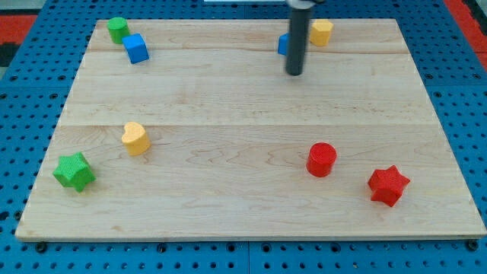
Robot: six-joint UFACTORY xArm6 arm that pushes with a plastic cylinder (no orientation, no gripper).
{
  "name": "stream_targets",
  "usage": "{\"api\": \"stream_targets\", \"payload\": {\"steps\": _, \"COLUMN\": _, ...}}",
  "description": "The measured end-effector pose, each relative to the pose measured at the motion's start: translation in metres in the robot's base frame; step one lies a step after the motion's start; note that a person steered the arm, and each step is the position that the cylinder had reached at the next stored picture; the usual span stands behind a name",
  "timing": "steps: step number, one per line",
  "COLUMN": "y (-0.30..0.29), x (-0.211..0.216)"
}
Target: Slide the hexagon and triangle diagonal to each other
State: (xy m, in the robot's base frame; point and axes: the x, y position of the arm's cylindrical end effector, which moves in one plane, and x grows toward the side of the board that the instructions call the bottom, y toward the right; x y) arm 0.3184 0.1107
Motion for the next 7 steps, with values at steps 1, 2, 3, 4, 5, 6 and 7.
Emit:
{"api": "stream_targets", "payload": {"steps": 1, "y": 0.054, "x": -0.022}}
{"api": "stream_targets", "payload": {"steps": 2, "y": 0.062, "x": -0.063}}
{"api": "stream_targets", "payload": {"steps": 3, "y": 0.032, "x": -0.080}}
{"api": "stream_targets", "payload": {"steps": 4, "y": -0.040, "x": -0.078}}
{"api": "stream_targets", "payload": {"steps": 5, "y": -0.067, "x": -0.056}}
{"api": "stream_targets", "payload": {"steps": 6, "y": -0.062, "x": -0.056}}
{"api": "stream_targets", "payload": {"steps": 7, "y": -0.082, "x": -0.037}}
